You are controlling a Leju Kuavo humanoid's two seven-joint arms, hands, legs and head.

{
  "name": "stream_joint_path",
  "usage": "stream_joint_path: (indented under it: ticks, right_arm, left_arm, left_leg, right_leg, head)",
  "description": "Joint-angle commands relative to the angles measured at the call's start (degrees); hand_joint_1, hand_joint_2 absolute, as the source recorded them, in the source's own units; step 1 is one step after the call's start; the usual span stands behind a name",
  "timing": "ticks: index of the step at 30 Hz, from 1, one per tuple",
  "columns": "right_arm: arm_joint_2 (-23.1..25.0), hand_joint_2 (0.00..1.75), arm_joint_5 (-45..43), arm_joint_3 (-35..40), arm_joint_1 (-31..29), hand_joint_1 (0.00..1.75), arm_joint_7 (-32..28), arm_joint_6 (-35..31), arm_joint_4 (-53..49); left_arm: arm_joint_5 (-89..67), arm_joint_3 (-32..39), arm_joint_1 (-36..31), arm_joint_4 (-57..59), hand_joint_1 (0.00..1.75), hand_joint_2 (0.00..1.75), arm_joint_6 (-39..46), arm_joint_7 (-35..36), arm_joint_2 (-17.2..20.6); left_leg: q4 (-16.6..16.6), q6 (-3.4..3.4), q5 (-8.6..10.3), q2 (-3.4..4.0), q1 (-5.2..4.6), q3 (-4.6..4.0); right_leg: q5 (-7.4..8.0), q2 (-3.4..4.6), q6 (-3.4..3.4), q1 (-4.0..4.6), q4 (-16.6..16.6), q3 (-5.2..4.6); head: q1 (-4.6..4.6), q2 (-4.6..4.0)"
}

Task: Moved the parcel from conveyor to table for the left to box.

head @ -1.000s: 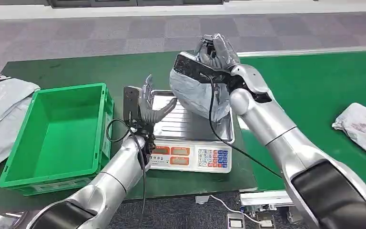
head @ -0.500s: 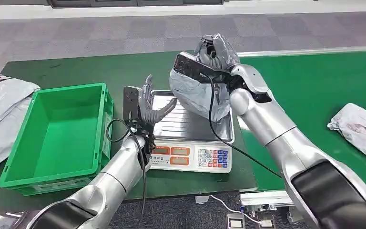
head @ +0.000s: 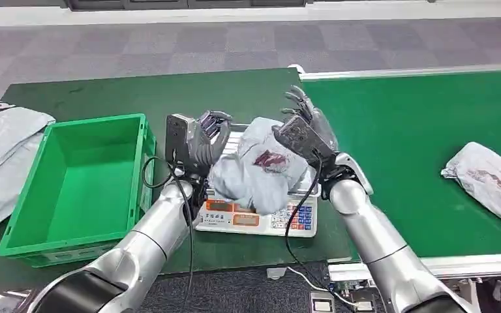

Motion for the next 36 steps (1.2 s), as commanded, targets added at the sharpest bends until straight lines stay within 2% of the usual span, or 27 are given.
stream_joint_path:
  ticks: [1,5,7,9,23,24,25,30,33,36]
  right_arm:
    - [-0.77,1.75,-0.18,-3.4,0.18,0.0,0.28,0.66,-1.57]
    - [-0.77,1.75,-0.18,-3.4,0.18,0.0,0.28,0.66,-1.57]
    - [-4.68,1.75,-5.97,-6.7,0.86,0.0,-1.56,-0.04,-1.61]
    - [-5.41,1.75,-6.56,-7.14,0.83,0.0,-2.15,0.5,-1.42]
    - [-4.9,1.75,-6.71,-7.05,0.6,0.0,-2.17,0.48,-1.45]
    - [-4.9,1.75,-6.71,-7.05,0.6,0.0,-2.17,0.48,-1.45]
    - [-2.62,1.75,-8.24,-12.96,0.41,0.0,-4.78,-6.05,-1.52]
    - [-3.44,1.75,-8.49,-18.5,1.72,0.0,-6.23,-6.36,-4.11]
    - [-5.71,1.75,-9.65,-20.7,3.1,0.0,-8.15,-6.85,-4.44]
    - [-6.17,1.75,-9.42,-21.48,1.96,0.0,-8.45,-6.9,-2.56]
  left_arm:
    - [0.21,-3.88,-2.72,2.13,1.75,1.75,-0.2,0.33,1.62]
    - [0.21,-3.88,-2.72,2.13,1.75,1.75,-0.2,0.33,1.62]
    - [-0.21,-4.98,-3.17,2.51,1.75,1.75,-0.13,0.63,2.3]
    - [-0.15,-5.0,-3.22,2.53,1.75,1.75,-0.2,0.65,2.38]
    - [-0.09,-5.02,-3.18,2.59,1.75,1.75,-0.13,0.69,2.27]
    - [-0.09,-5.02,-3.18,2.59,0.0,1.75,-0.13,0.69,2.27]
    - [0.49,-5.3,-4.3,5.49,0.0,1.75,-3.42,6.61,2.81]
    - [-1.16,-6.48,-6.74,8.02,0.0,1.75,-3.17,7.42,2.51]
    - [-5.83,-10.48,-8.3,6.9,0.0,1.75,-1.83,10.72,3.03]
    - [-14.96,-18.38,-10.44,6.42,0.0,1.75,-3.36,17.14,4.93]
  left_leg:
    - [-0.05,-0.01,-0.01,-0.05,0.03,0.1]
    - [-0.01,0.0,-0.01,-0.01,0.02,0.05]
    - [-0.02,0.0,0.0,-0.03,0.01,0.06]
    - [-0.04,0.02,0.02,-0.2,0.04,0.08]
    - [-0.02,0.02,-0.01,0.05,-0.03,0.07]
    - [-0.05,0.03,-0.02,0.05,-0.01,0.12]
    - [0.0,0.03,-0.01,0.06,-0.04,0.05]
    - [0.01,0.04,0.01,-0.01,-0.04,0.01]
    - [0.02,0.06,0.01,-0.13,-0.01,0.01]
    - [0.02,0.05,0.01,-0.2,-0.02,0.04]
  right_leg:
    - [-0.02,-0.06,-0.03,0.03,-0.05,0.12]
    - [0.0,-0.01,-0.04,0.03,-0.01,0.06]
    - [0.0,-0.02,-0.04,0.02,-0.01,0.07]
    - [-0.02,-0.2,-0.03,0.05,-0.07,0.18]
    - [0.03,0.05,-0.02,-0.03,-0.03,0.07]
    - [0.03,0.05,-0.02,0.0,-0.09,0.14]
    - [0.03,0.06,0.0,-0.04,-0.02,0.05]
    - [0.03,-0.01,-0.02,-0.05,0.0,0.05]
    - [0.01,-0.13,0.0,-0.01,-0.04,0.11]
    - [-0.01,-0.2,-0.01,-0.03,-0.06,0.16]
  head:
    - [0.0,0.0]
    - [0.0,0.0]
    - [0.0,0.0]
    - [0.0,0.0]
    - [0.0,0.0]
    - [0.0,0.0]
    - [0.0,0.0]
    - [0.0,0.0]
    - [0.0,0.0]
    - [0.0,0.0]
